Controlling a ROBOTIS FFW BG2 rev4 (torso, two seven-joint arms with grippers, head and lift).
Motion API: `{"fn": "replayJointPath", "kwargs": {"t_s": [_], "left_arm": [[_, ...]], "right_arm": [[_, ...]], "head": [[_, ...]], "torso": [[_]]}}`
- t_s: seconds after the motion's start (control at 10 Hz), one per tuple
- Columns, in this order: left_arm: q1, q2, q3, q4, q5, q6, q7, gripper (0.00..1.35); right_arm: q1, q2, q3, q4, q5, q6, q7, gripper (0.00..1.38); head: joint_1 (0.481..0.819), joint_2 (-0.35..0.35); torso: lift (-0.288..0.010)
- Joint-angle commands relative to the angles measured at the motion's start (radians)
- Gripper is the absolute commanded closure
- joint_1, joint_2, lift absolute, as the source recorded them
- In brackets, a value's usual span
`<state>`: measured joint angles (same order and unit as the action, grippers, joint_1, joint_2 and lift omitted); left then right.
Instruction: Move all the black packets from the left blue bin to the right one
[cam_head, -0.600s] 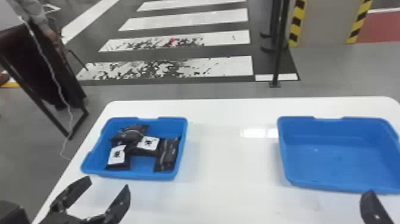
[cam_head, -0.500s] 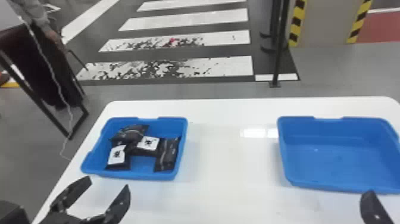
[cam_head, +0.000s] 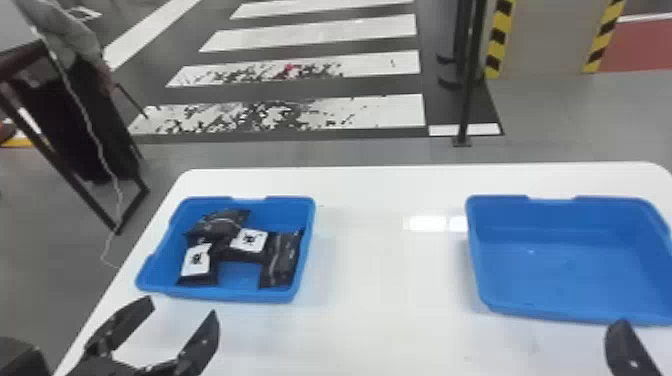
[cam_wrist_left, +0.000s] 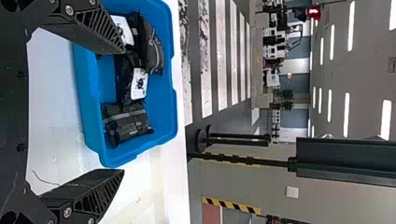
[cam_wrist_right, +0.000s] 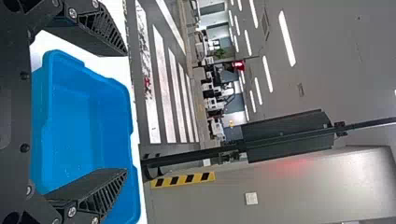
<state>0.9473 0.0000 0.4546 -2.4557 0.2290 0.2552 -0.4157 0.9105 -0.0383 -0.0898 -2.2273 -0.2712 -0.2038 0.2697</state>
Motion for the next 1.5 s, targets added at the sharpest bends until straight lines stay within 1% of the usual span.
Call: {"fn": "replayJointPath", "kwargs": {"t_s": [0.0, 0.2, 0.3, 0.5, 0.8, 1.0, 1.2, 1.4], "left_arm": [[0.0, -0.003, 0.0, 0.0, -0.002, 0.0, 0.0, 0.13], [-0.027, -0.003, 0.008, 0.008, -0.002, 0.029, 0.0, 0.13], [-0.059, -0.003, 0.014, 0.022, -0.002, 0.044, 0.0, 0.13], [-0.147, -0.003, 0.012, 0.049, -0.004, 0.11, 0.001, 0.13], [-0.287, -0.003, 0.014, 0.125, 0.002, 0.238, 0.009, 0.14], [-0.378, -0.002, 0.004, 0.174, 0.028, 0.331, 0.026, 0.15], [-0.491, 0.035, -0.024, 0.241, 0.062, 0.449, 0.028, 0.15], [-0.594, 0.075, -0.038, 0.3, 0.068, 0.587, 0.028, 0.15]], "right_arm": [[0.0, 0.0, 0.0, 0.0, 0.0, 0.0, 0.0, 0.14], [0.0, 0.0, 0.0, 0.0, -0.002, 0.0, 0.0, 0.14], [0.002, 0.0, 0.0, 0.002, -0.004, 0.0, 0.0, 0.14], [0.002, 0.0, 0.0, 0.002, -0.004, 0.0, -0.001, 0.14], [0.002, 0.0, 0.0, 0.005, -0.006, 0.0, 0.0, 0.14], [0.002, 0.0, 0.0, 0.005, -0.006, 0.0, 0.0, 0.14], [0.0, 0.0, 0.002, 0.01, -0.006, 0.0, 0.0, 0.14], [-0.002, 0.0, 0.004, 0.012, -0.008, 0.0, 0.0, 0.14]], "head": [[0.695, 0.199], [0.695, 0.2], [0.695, 0.203], [0.695, 0.212], [0.695, 0.22], [0.695, 0.22], [0.695, 0.203], [0.695, 0.177]], "torso": [[-0.138], [-0.138], [-0.138], [-0.138], [-0.138], [-0.138], [-0.138], [-0.138]]}}
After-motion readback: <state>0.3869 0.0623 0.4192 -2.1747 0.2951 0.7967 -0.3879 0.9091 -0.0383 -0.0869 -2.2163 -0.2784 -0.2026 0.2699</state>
